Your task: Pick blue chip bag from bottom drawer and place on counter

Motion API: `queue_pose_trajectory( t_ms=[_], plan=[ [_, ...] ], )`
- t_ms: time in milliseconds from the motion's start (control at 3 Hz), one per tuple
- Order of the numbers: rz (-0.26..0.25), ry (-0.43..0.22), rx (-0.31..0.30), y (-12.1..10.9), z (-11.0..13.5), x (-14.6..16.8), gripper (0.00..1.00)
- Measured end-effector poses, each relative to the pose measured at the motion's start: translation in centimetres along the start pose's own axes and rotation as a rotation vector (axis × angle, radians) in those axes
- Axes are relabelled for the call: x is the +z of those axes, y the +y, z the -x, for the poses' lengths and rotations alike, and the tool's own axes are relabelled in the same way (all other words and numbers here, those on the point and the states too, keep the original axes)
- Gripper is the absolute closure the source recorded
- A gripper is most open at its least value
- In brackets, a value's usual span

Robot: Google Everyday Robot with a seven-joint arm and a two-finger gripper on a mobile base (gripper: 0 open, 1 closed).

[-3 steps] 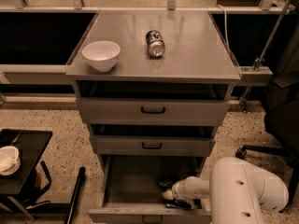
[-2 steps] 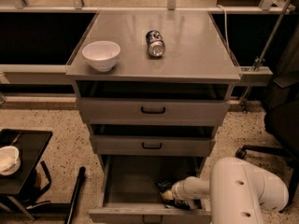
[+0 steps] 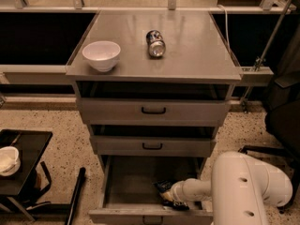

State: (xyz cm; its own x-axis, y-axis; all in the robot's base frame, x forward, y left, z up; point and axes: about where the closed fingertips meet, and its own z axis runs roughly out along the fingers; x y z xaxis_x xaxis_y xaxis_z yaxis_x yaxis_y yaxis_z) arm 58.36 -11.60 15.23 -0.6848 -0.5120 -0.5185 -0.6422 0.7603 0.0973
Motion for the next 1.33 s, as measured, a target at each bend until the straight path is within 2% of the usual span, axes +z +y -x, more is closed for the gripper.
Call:
queue_pose_trajectory(
  t_ms=[333, 667, 1000, 1333],
  plan=[
    [-0.078, -0.074, -0.132, 0.5, 7.1, -4.5, 1.00],
    [-0.158, -0.177, -0.218, 2.5, 14.6, -9.5, 1.00],
    [-0.228, -0.238, -0.241, 2.3, 17.1, -13.9, 1.00],
    [-0.227, -0.239, -0.242, 2.3, 17.1, -13.9, 1.00]
  ],
)
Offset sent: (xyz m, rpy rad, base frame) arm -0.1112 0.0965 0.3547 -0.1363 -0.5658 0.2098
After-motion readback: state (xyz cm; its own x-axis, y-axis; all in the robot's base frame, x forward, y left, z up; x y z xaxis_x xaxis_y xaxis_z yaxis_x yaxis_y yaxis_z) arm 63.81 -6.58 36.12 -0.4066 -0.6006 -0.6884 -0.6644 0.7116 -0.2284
